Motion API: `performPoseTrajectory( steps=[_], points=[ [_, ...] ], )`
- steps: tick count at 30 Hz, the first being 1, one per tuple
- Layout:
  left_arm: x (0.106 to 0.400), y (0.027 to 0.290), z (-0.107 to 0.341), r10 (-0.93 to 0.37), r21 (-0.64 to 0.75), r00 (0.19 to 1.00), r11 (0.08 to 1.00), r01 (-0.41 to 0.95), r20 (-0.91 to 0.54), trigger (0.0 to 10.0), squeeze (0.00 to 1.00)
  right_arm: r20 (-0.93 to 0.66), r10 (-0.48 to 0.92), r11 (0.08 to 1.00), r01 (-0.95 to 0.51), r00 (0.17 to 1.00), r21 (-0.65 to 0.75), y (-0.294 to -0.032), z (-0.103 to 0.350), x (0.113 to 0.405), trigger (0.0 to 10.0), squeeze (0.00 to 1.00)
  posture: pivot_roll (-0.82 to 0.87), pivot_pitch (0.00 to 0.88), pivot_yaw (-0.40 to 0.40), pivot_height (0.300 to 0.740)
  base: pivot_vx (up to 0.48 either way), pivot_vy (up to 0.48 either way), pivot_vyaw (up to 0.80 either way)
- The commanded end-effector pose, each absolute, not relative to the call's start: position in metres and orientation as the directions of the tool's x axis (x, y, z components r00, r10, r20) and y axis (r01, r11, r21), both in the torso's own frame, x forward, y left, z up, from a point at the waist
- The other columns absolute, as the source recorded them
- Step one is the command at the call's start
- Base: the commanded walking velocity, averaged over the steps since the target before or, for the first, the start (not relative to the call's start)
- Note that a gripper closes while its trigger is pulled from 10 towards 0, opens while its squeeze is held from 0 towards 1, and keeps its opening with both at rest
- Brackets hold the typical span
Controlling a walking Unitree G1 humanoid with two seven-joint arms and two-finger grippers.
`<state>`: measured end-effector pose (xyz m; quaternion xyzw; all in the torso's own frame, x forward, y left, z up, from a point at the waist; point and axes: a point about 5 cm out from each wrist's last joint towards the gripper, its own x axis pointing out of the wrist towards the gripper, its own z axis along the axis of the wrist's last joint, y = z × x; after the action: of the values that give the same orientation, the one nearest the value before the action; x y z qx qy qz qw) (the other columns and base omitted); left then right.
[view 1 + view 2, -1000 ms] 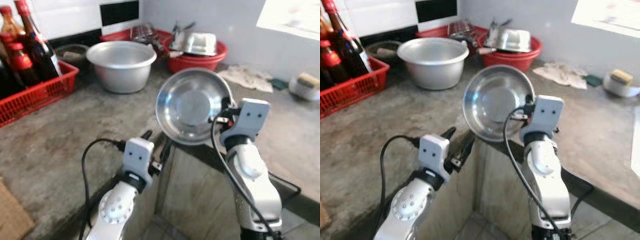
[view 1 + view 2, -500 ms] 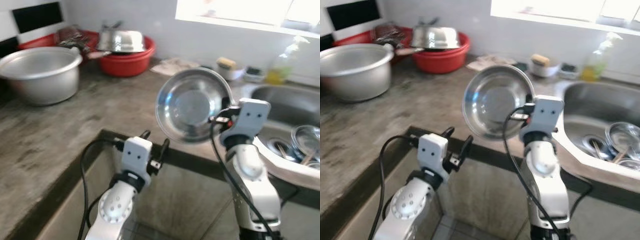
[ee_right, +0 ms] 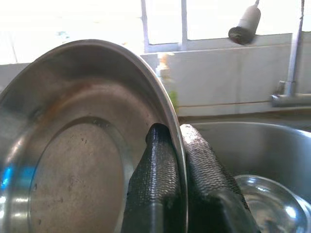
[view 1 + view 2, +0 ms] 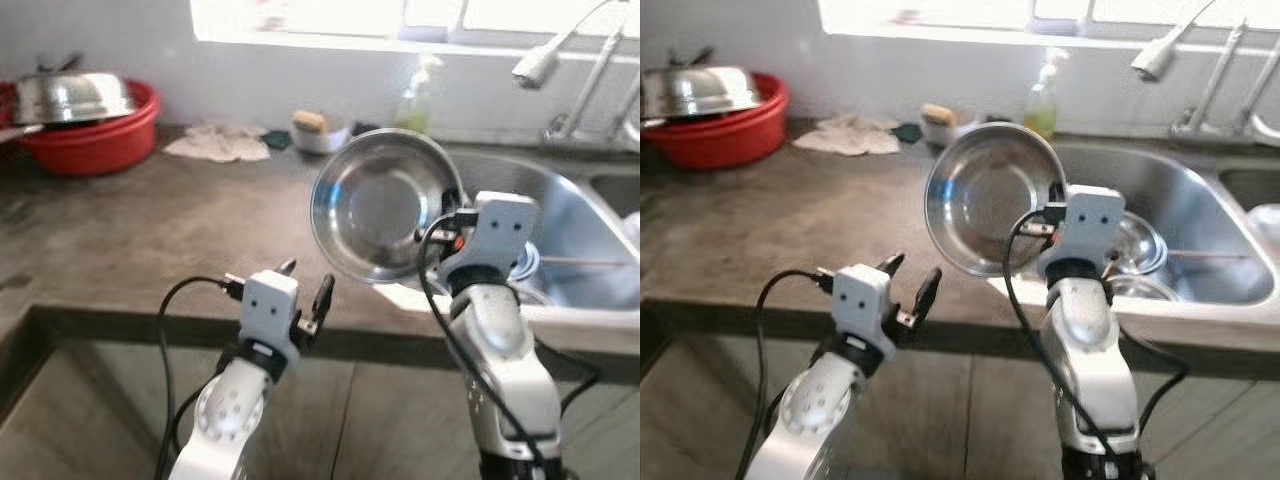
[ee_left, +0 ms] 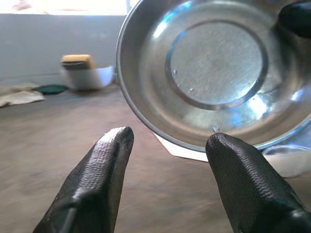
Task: Kitchen organization
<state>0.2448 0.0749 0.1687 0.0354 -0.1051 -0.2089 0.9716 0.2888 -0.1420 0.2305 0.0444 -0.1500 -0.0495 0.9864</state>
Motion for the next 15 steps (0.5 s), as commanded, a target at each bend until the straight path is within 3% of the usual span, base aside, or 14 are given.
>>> performPoseTrajectory(
  steps=[1,15],
  points=[
    [0.2432,0.0716,0.17,-0.425,0.123,0.885,0.905,0.408,0.192,10.0,0.0,0.312,-0.119,0.991,0.091,0.943,0.102,-0.144,0.2356,0.2886,10.0,0.0,0.17,0.056,-0.044,0.74,0.266,-0.398,0.0],
    [0.2446,0.0711,0.1716,-0.429,0.14,0.881,0.903,0.407,0.2,10.0,0.0,0.31,-0.122,0.99,0.095,0.943,0.1,-0.1451,0.2358,0.2899,10.0,0.0,0.17,0.044,-0.039,0.74,0.278,-0.388,0.0]
  ],
)
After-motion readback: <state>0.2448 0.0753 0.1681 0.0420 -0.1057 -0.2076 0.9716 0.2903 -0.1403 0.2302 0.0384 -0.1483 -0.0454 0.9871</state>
